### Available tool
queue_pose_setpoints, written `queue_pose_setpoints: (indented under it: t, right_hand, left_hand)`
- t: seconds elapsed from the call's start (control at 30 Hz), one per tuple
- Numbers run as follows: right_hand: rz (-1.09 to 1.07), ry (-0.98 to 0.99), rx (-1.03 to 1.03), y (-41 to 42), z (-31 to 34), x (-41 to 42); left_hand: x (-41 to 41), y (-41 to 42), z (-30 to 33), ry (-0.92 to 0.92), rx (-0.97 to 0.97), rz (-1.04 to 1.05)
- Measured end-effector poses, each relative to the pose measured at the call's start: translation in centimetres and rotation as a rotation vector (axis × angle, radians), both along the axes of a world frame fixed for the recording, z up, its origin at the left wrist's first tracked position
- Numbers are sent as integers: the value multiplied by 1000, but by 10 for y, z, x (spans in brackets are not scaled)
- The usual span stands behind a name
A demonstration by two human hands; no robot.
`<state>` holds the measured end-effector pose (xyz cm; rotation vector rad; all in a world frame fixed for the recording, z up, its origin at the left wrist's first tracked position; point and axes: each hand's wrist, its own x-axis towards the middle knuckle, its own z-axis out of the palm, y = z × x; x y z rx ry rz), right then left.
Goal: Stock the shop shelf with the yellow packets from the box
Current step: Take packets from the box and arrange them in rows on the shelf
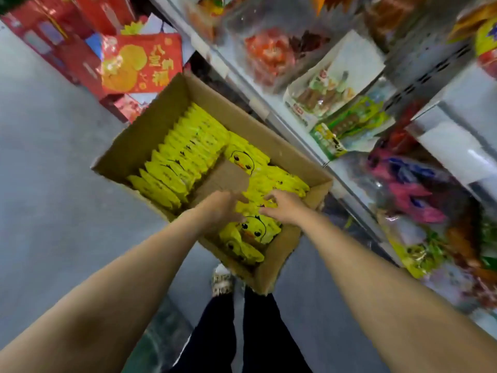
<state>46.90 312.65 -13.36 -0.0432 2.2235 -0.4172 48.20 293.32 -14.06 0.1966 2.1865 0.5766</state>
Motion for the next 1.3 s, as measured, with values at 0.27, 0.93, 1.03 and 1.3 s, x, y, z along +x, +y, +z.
queue_pose_setpoints:
  t: [0.27,0.93,1.03,1.3]
  right_hand:
    - [-90,-171,11,-1,-91,4]
    - [-67,-123,-43,-6,-133,5]
    - [-142,-99,-150,-4,-121,3]
    - [-450,100,-354,10,-54,-16]
  left_hand:
    - [22,9,-99,-342,1,-115]
    - [16,8,-119,-276,-51,-192]
    - [8,5,-107,-216,-41,-165]
    - [-13,-12,-34,-178,120,17]
